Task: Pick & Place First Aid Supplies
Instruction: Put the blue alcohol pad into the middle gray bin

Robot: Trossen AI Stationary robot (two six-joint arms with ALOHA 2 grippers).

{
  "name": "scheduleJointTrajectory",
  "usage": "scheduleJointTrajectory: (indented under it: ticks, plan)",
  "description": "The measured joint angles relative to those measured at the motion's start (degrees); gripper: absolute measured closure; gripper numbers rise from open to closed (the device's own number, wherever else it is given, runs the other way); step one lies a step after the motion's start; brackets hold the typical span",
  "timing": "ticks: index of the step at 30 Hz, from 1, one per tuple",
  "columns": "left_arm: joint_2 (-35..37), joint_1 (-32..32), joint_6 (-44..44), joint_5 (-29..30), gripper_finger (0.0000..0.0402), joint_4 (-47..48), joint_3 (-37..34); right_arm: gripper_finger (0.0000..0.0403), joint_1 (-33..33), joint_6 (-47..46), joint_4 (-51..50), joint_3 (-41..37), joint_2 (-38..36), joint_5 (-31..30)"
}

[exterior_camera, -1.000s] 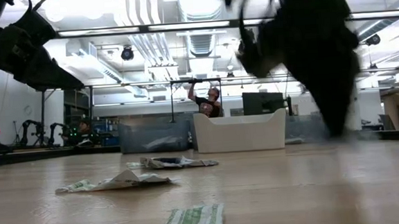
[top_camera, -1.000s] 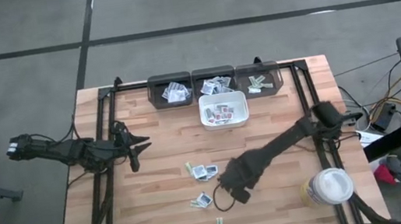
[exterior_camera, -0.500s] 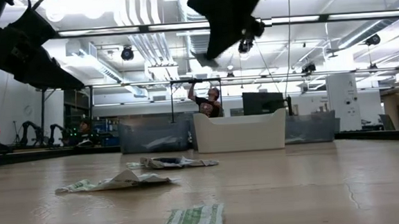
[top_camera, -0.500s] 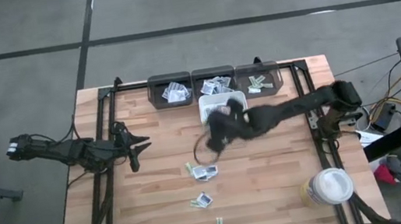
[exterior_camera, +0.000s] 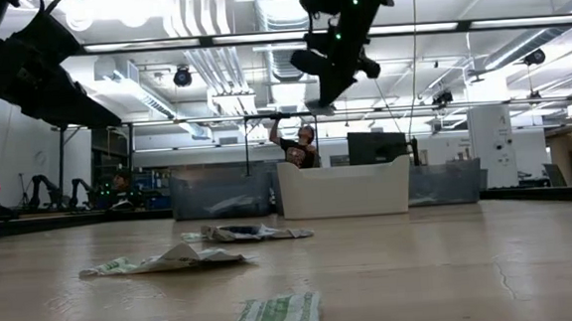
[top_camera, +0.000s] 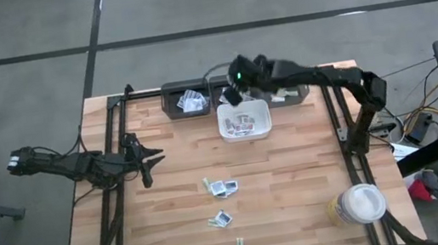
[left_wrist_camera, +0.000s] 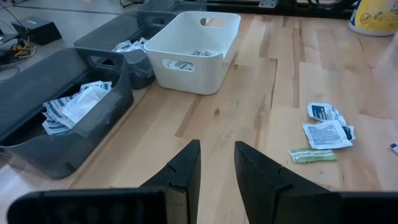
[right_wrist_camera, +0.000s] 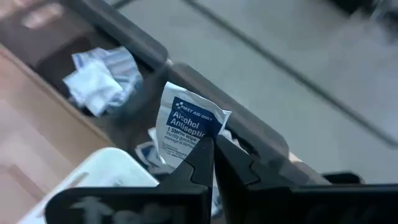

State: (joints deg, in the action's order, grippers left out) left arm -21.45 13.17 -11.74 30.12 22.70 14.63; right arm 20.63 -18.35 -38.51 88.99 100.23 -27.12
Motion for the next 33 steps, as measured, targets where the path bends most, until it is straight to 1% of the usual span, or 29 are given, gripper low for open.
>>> scheduleJointTrajectory:
  ticks: [3, 5, 8, 11, 14, 18, 24, 29, 33]
  plan:
    - [0.0, 0.0, -0.1, 0.3, 0.0307, 0.0, 0.0, 0.0394, 4.7, -0.4, -3.2, 2.9, 1.7, 5.2]
    - [-0.1, 0.0, -0.1, 1.0, 0.0307, 0.0, 0.0, 0.0394, 7.1, -0.5, -6.7, 4.9, 3.4, 7.6]
    - [-0.1, 0.0, -0.2, 2.6, 0.0307, 0.0, 0.0, 0.0394, 9.5, 0.0, -11.2, 8.1, 7.1, 9.6]
    - [-0.1, 0.0, -0.2, 4.4, 0.0307, 0.0, 0.0, 0.0394, 10.4, 2.5, -14.2, 11.8, 10.8, 10.5]
    - [-0.1, 0.0, -0.2, 5.6, 0.0307, 0.0, 0.0, 0.0394, 10.8, 7.3, -16.3, 15.5, 15.5, 11.2]
    - [-0.1, 0.0, -0.1, 5.9, 0.0307, 0.0, 0.0, 0.0394, 11.1, 13.2, -19.0, 21.9, 21.9, 11.3]
    - [-0.1, 0.0, -0.5, 5.9, 0.0307, 0.0, 0.0, 0.0394, 11.6, 19.6, -27.2, 32.0, 31.2, 11.2]
    - [-0.1, 0.0, -0.6, 6.0, 0.0307, 0.1, 0.0, 0.0394, 12.2, 23.2, -34.4, 39.0, 36.2, 12.0]
    - [-0.1, 0.0, -0.4, 6.0, 0.0307, 0.1, 0.0, 0.0394, 12.6, 25.0, -35.9, 40.8, 38.1, 12.3]
